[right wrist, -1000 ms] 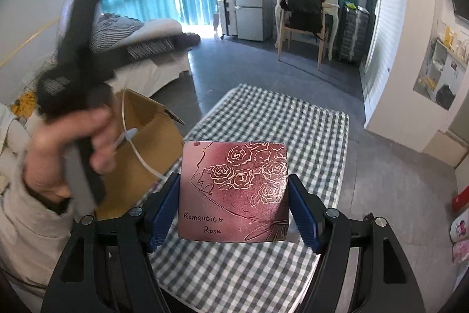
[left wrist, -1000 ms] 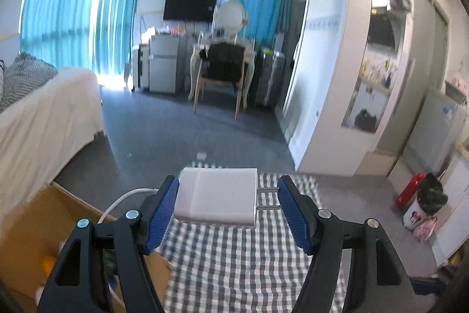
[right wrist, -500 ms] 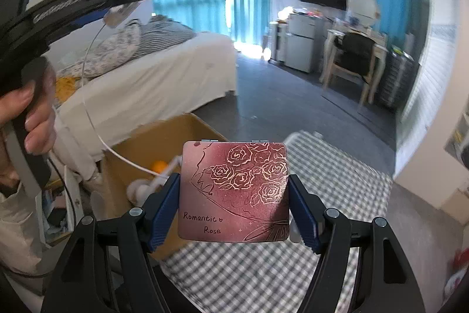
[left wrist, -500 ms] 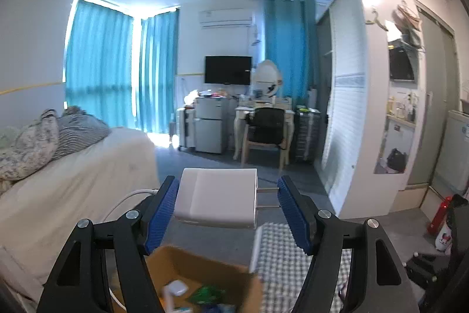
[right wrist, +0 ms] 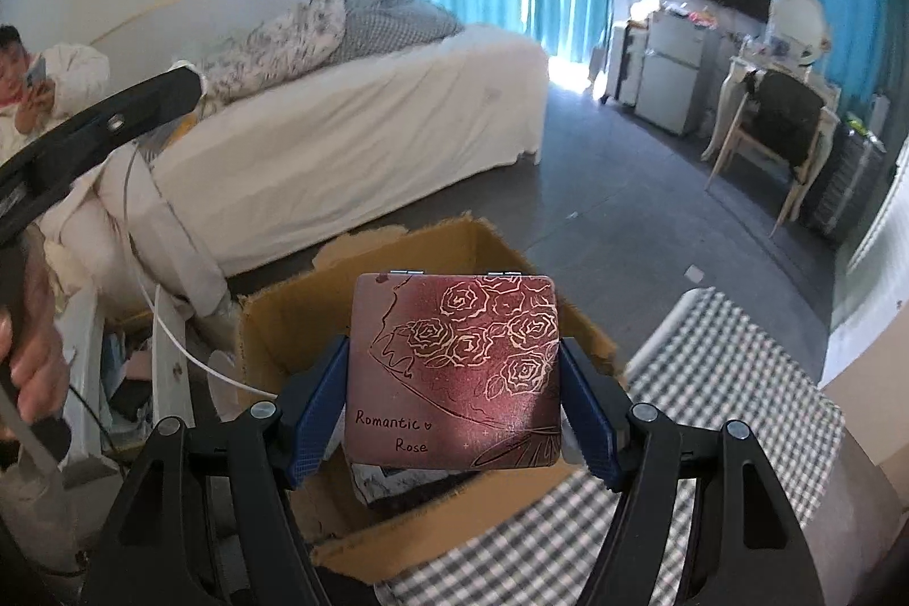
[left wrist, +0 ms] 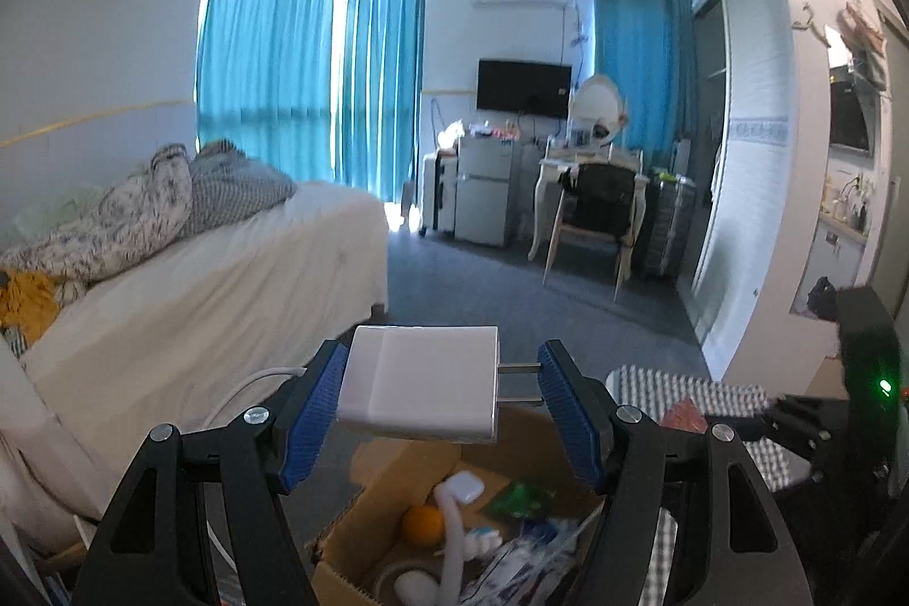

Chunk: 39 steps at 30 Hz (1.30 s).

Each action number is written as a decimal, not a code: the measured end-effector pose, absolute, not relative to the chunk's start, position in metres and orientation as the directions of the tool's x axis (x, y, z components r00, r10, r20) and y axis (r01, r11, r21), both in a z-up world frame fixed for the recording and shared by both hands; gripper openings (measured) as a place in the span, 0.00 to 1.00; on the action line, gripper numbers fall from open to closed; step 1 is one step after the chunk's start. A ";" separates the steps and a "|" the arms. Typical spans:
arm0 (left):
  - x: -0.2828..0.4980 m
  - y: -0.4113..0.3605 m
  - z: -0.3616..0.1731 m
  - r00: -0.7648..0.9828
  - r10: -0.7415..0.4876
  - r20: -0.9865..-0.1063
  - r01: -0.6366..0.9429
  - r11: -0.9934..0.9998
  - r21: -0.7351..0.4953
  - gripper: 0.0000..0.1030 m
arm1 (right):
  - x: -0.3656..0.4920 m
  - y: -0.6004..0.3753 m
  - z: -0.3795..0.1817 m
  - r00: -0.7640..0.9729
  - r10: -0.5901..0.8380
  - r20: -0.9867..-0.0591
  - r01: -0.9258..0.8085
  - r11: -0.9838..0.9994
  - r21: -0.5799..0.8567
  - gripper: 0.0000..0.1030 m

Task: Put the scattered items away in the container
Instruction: 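Carry the charger and pink box over the cardboard box, then open both grippers to drop charger and pink box into the box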

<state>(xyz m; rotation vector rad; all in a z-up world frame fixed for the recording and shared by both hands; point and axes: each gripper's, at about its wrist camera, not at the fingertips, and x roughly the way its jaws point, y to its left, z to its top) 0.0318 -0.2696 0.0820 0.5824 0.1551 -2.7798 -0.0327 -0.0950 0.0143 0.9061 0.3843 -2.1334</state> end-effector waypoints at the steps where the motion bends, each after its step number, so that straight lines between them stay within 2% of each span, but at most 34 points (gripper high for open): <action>1: 0.028 -0.273 0.073 -0.870 -0.256 -0.422 0.304 -0.952 -0.048 0.68 | -0.037 -0.101 0.008 -0.439 -0.534 -0.723 0.756 -0.654 0.024 0.69; 13: -0.012 -0.271 -0.009 -0.800 -0.188 -0.570 0.271 -0.960 -0.064 0.68 | -0.087 -0.131 -0.073 -0.356 -0.430 -0.830 0.738 -0.674 0.033 0.69; 23: -0.035 -0.263 -0.054 -0.719 -0.173 -0.673 0.274 -0.961 -0.045 0.69 | -0.101 -0.135 -0.096 -0.336 -0.375 -0.864 0.724 -0.690 0.018 0.69; 25: -0.037 -0.259 -0.059 -0.704 -0.185 -0.686 0.278 -0.960 -0.026 0.70 | -0.100 -0.135 -0.095 -0.345 -0.375 -0.860 0.720 -0.694 0.013 0.73; 26: -0.037 -0.259 -0.060 -0.701 -0.192 -0.687 0.281 -0.960 -0.019 0.70 | -0.100 -0.135 -0.093 -0.350 -0.374 -0.859 0.716 -0.698 0.012 0.79; 27: -0.037 -0.258 -0.061 -0.701 -0.199 -0.685 0.284 -0.959 -0.012 0.73 | -0.100 -0.135 -0.092 -0.356 -0.373 -0.857 0.713 -0.701 0.009 0.85; 28: -0.037 -0.257 -0.060 -0.702 -0.207 -0.681 0.288 -0.958 -0.006 0.83 | -0.100 -0.134 -0.091 -0.364 -0.373 -0.853 0.709 -0.705 0.006 0.87; 30: -0.036 -0.255 -0.059 -0.706 -0.223 -0.672 0.296 -0.955 0.006 0.93 | -0.101 -0.135 -0.091 -0.364 -0.371 -0.854 0.706 -0.708 0.006 0.89; 36: -0.037 -0.253 -0.055 -0.694 -0.241 -0.679 0.309 -0.951 0.022 1.00 | -0.099 -0.130 -0.086 -0.376 -0.370 -0.850 0.694 -0.720 0.006 0.90; 39: -0.036 -0.251 -0.050 -0.690 -0.250 -0.679 0.313 -0.949 0.031 1.00 | -0.096 -0.127 -0.081 -0.390 -0.371 -0.843 0.688 -0.725 0.000 0.94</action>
